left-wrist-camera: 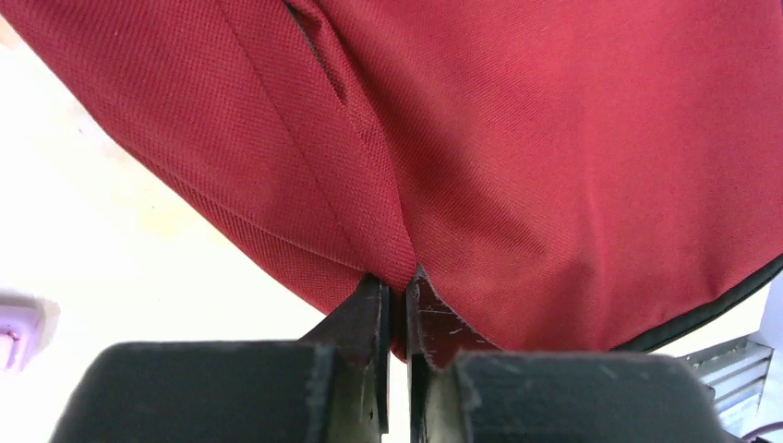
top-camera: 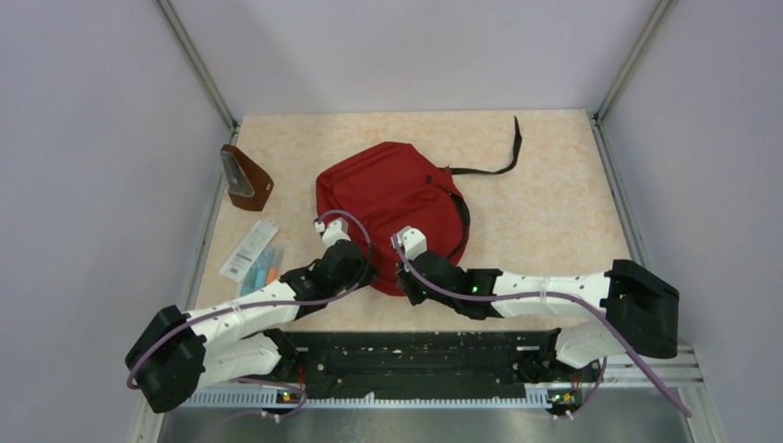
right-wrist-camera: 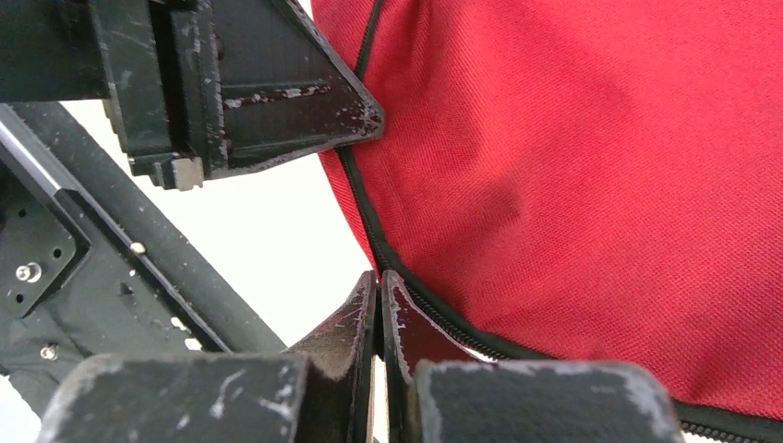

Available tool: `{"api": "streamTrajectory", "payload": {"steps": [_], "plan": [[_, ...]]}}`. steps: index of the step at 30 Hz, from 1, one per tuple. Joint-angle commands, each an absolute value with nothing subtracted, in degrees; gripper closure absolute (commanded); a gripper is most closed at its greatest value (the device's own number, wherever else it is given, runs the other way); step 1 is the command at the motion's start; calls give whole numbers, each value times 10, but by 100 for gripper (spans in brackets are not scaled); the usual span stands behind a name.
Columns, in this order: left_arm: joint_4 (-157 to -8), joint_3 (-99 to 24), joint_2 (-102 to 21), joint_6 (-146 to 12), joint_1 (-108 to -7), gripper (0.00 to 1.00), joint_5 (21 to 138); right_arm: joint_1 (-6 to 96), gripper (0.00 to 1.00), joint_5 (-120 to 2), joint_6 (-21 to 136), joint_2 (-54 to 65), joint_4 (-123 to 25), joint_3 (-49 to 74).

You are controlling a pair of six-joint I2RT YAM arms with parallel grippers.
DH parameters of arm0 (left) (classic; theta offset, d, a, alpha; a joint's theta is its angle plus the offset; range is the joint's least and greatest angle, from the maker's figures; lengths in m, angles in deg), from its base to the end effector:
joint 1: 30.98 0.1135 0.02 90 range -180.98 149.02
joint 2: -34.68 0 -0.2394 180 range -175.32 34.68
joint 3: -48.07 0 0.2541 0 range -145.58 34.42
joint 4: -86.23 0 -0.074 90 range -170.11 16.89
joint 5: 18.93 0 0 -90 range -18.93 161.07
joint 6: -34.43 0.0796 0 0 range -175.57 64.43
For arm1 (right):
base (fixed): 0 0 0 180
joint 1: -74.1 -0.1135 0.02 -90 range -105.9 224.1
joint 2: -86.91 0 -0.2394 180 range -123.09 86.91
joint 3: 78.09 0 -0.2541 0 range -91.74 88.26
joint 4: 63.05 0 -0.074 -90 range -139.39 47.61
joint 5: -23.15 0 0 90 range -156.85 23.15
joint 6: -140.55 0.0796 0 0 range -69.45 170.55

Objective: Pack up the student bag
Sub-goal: Zip the student bag at the center of the board.

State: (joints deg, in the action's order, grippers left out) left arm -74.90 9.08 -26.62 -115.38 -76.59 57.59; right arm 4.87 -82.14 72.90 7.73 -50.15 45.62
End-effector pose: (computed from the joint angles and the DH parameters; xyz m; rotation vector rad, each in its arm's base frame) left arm 0.1910 -0.1686 0.1273 -0.4175 2.3273 -0.6834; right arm 0.1372 0.3025 0.1616 -0.7472 2.1089 0.6100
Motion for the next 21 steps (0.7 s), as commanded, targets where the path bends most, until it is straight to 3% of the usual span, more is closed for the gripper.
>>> {"api": "streamTrajectory", "payload": {"steps": [1,9,21], "plan": [[-734,39,-256,-1119,-765,99,496,40,100,-865,738,96,-487,447],[-671,27,-188,-1033,-652,100,513,48,100,-969,730,148,-422,449],[-597,-6,-135,-917,-498,100,551,195,100,-938,691,179,-446,471]]}}
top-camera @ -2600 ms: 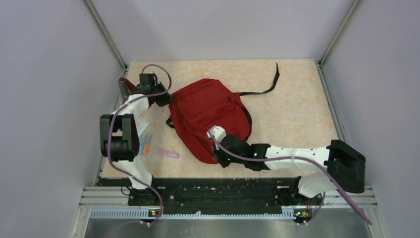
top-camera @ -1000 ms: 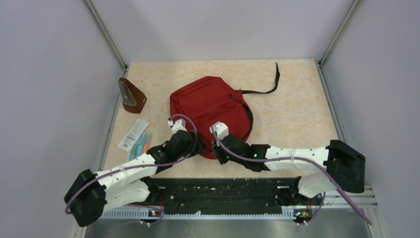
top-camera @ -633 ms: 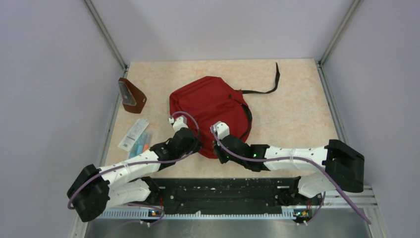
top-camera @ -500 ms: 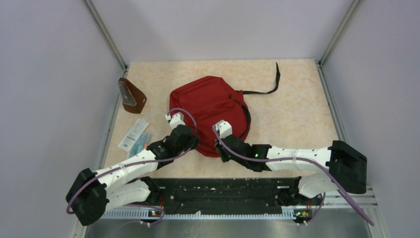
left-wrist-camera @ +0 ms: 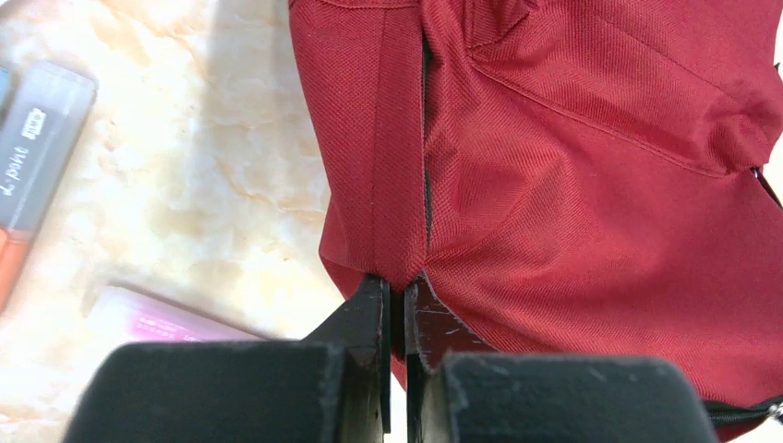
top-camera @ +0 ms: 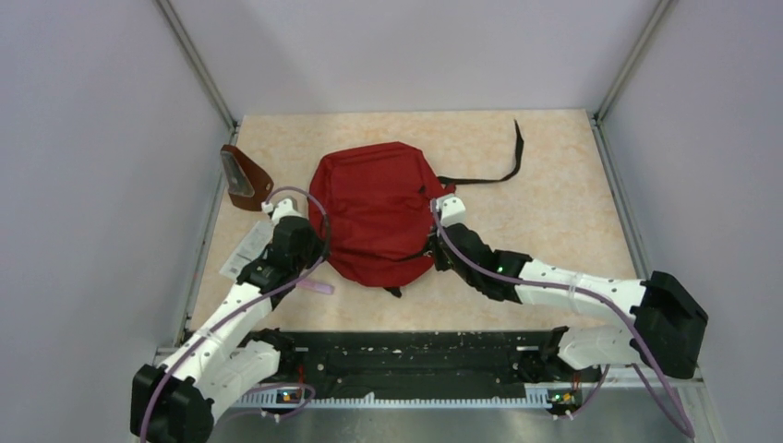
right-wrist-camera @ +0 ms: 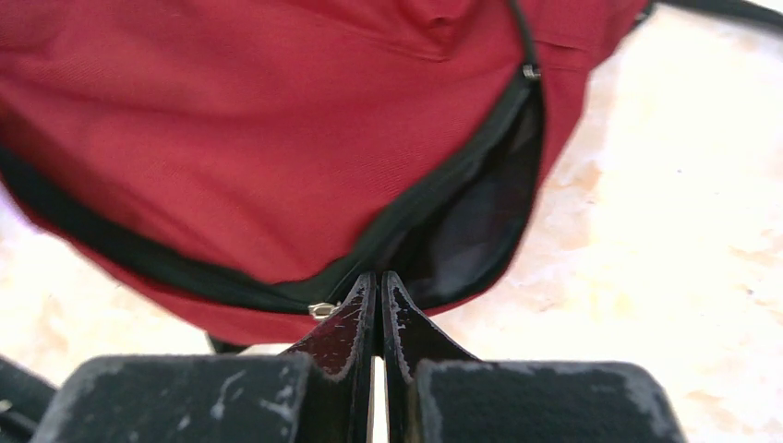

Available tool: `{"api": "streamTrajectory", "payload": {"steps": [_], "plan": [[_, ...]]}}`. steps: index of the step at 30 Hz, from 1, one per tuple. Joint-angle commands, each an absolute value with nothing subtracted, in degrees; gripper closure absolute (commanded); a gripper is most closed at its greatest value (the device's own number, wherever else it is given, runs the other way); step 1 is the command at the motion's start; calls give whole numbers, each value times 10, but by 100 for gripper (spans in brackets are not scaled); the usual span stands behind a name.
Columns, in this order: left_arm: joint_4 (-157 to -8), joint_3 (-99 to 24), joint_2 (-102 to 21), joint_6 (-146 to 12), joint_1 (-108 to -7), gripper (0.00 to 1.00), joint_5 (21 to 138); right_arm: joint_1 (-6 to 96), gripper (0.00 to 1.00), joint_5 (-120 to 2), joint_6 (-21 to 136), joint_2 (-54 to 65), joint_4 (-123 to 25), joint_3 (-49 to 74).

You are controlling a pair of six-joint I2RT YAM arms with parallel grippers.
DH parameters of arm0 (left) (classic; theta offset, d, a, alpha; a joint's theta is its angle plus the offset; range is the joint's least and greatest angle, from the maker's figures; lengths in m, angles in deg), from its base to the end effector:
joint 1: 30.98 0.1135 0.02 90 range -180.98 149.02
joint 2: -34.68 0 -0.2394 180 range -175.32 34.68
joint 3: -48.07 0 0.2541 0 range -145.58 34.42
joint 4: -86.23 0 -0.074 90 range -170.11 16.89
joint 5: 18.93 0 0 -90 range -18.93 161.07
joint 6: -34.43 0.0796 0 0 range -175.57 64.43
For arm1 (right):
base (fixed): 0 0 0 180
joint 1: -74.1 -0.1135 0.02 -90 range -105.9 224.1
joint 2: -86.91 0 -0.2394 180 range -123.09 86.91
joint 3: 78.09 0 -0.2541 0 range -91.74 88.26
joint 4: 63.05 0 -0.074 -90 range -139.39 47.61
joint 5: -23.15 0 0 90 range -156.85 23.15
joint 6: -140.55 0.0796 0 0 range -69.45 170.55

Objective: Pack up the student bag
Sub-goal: Zip the student bag at the center of the board.

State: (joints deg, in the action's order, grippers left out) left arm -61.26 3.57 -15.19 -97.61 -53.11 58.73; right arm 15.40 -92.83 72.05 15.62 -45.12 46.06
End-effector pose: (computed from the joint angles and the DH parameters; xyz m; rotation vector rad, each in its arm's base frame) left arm 0.2273 -0.0741 0.1796 -0.5033 2.1831 -0.3762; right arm 0.1907 0.2465 0.1925 -0.4208 2.0656 0.3569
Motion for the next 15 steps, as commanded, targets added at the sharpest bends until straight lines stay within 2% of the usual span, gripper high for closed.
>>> {"api": "streamTrajectory", "payload": {"steps": [1,5,6,9,10,13,15], "plan": [[-594,-8,-133,-913,-492,100,551,208,100,-931,687,181,-452,475],[-590,-22,-129,-889,-485,99,560,245,100,-893,676,190,-462,480],[-590,-28,-131,-870,-485,94,572,246,100,-882,667,194,-464,481],[-575,-60,-132,-825,-488,63,612,246,100,-837,649,210,-466,483],[-576,-69,-130,-815,-493,57,619,247,100,-825,647,217,-464,484],[-588,-95,-122,-778,-536,50,613,246,100,-799,646,237,-458,489],[-604,-112,-124,-749,-601,45,586,246,100,-792,650,249,-453,491]]}}
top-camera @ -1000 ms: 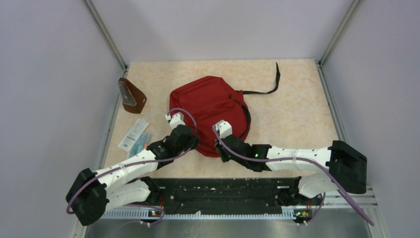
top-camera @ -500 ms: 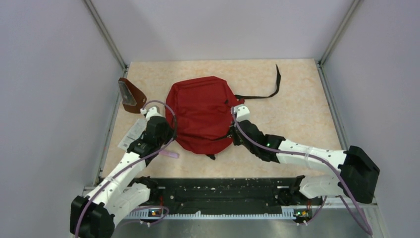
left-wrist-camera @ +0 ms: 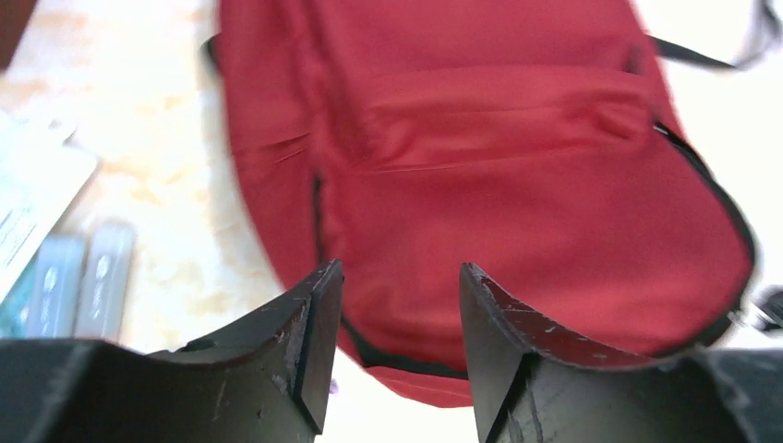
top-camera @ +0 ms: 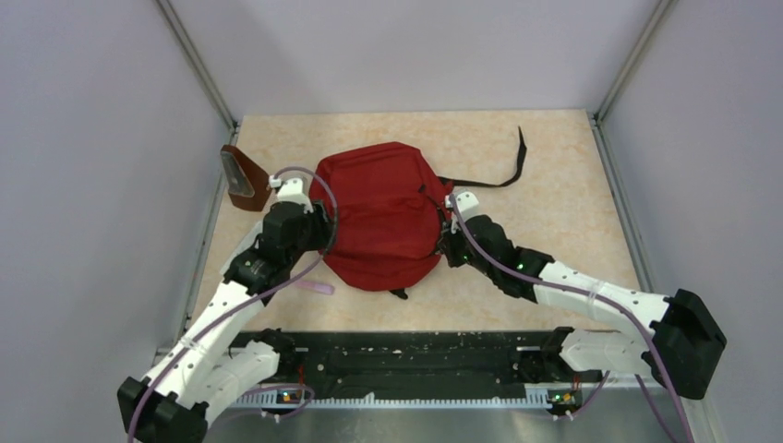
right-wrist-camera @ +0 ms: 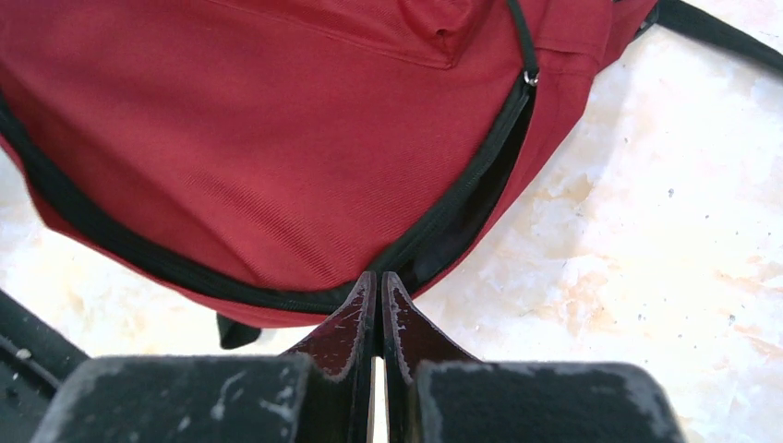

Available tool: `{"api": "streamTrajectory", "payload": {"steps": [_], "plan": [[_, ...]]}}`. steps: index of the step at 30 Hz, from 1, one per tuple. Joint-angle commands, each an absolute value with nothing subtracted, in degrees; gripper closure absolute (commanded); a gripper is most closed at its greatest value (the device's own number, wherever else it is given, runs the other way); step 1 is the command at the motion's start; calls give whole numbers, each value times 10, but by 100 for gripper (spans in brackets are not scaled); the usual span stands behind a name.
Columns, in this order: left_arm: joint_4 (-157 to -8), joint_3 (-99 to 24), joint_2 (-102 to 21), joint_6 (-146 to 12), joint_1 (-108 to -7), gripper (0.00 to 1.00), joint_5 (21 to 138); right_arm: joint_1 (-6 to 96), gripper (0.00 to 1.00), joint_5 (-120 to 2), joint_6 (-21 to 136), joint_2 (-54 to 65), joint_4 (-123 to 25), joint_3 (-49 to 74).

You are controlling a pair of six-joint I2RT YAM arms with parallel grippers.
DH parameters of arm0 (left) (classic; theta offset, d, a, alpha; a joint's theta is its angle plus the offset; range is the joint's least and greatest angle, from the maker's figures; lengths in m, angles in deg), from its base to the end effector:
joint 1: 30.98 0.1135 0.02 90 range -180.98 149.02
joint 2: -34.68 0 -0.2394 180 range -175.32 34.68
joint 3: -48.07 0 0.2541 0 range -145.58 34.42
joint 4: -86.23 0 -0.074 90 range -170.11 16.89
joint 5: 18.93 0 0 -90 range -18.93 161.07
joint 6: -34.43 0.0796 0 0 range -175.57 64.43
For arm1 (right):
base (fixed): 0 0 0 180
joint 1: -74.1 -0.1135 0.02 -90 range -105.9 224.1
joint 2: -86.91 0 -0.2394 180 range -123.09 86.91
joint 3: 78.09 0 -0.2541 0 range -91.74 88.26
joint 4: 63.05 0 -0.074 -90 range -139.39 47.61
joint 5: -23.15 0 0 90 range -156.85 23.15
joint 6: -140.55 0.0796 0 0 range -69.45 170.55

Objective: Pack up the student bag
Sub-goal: Zip the student bag at the center of the board.

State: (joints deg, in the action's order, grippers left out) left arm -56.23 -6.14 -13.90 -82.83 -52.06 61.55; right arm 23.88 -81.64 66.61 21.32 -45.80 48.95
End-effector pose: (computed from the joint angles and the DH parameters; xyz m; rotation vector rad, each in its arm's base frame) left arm 0.2324 -0.0755 0.2373 -0.2136 2.1255 -0.3231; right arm 0.2075 0.2175 0.2007 -0.4653 2.0507 0.4356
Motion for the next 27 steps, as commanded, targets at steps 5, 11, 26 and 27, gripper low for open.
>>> {"api": "streamTrajectory", "payload": {"steps": [5,11,26,27], "plan": [[-684,-117,-158,-681,-724,44,615,247,100,-786,660,265,-441,495],[-828,-80,-216,-633,-832,44,676,247,100,-796,673,278,-437,504],[-969,-47,-368,-623,-890,39,673,247,100,-802,694,288,-439,512],[-973,-46,-376,-621,-891,38,667,247,100,-802,694,289,-439,512]]}}
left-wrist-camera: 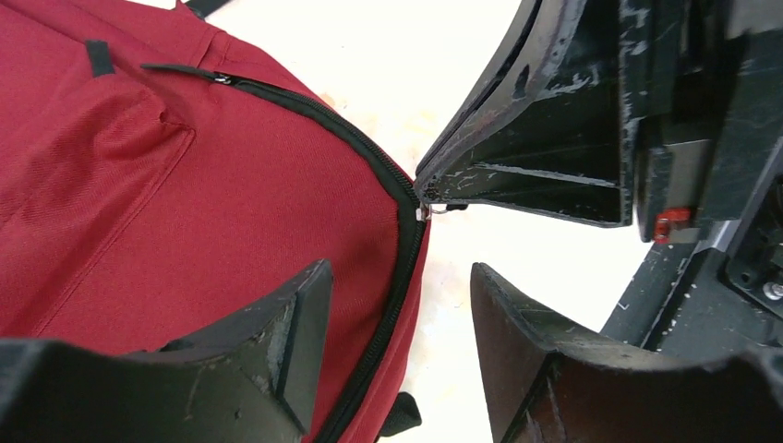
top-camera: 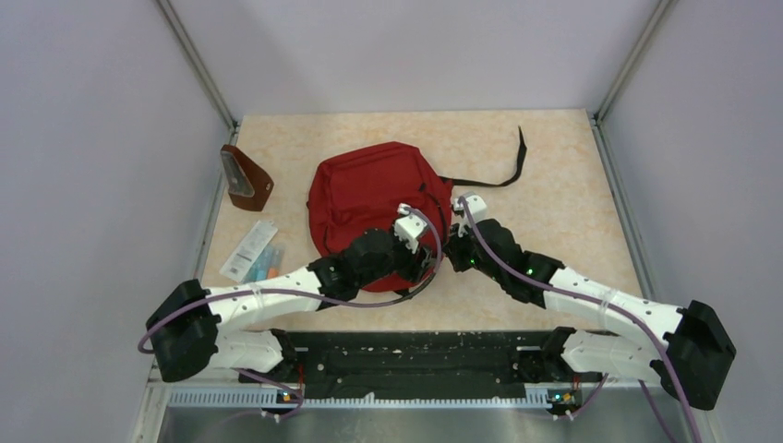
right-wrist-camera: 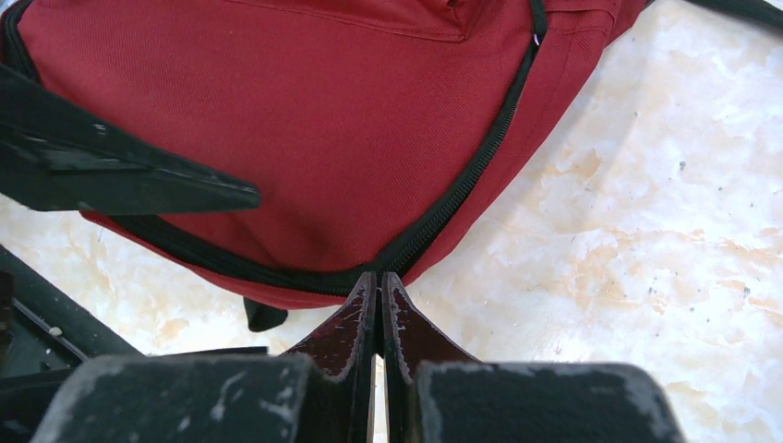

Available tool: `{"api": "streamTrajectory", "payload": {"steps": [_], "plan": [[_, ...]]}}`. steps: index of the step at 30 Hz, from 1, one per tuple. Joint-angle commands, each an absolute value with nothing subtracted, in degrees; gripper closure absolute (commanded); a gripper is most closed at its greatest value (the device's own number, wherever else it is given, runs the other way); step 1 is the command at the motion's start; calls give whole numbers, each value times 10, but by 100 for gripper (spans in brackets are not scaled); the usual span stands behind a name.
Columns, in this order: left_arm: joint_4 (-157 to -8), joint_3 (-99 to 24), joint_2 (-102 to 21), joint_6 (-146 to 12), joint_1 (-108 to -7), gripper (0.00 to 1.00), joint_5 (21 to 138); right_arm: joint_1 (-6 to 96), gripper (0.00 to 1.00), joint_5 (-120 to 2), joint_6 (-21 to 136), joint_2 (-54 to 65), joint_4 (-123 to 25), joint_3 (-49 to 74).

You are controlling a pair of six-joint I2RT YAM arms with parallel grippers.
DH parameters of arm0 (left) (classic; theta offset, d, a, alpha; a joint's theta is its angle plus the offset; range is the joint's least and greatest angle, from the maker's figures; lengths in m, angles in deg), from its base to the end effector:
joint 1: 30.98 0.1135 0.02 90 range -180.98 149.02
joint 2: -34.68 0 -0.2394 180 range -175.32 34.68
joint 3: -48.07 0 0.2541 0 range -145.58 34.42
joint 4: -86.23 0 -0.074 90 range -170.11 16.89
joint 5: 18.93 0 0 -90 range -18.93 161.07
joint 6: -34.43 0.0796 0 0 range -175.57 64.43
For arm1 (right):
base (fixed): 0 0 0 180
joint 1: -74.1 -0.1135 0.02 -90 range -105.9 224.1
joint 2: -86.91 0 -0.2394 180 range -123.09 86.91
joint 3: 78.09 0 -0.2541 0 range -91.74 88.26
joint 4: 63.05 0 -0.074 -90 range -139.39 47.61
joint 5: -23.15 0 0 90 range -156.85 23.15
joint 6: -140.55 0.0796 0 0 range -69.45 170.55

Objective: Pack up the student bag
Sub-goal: Zip the student bag at the center of the board.

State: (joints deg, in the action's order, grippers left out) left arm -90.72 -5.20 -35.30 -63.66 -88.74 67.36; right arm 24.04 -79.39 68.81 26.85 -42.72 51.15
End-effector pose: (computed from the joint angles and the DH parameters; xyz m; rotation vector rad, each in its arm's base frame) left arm 0.1782 -0.2728 0.2135 0.7905 1.8155 -0.7030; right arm 0.1950 0.2060 0.2049 -0.4481 2.0651 0.4970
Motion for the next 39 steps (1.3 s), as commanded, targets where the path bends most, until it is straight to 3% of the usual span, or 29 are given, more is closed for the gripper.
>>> {"api": "streamTrajectory", "payload": {"steps": [1,10,13,16,19,23,39], "plan": [[-981,-42,-382,-620,-891,37,659,246,100,-803,694,289,-439,512],[-1019,-22,-438,-628,-894,35,644,247,100,-802,699,292,-436,507],[-1050,-10,-448,-648,-894,38,652,247,100,-802,701,294,-431,503],[-1052,-13,-461,-661,-894,52,654,247,100,-814,702,296,-428,504],[-1037,-18,-468,-670,-895,78,661,247,100,-839,701,289,-416,497],[-1015,-12,-464,-683,-898,99,663,253,100,-878,691,263,-400,468],[-963,15,-432,-715,-936,100,682,406,100,-842,585,77,-489,353]]}}
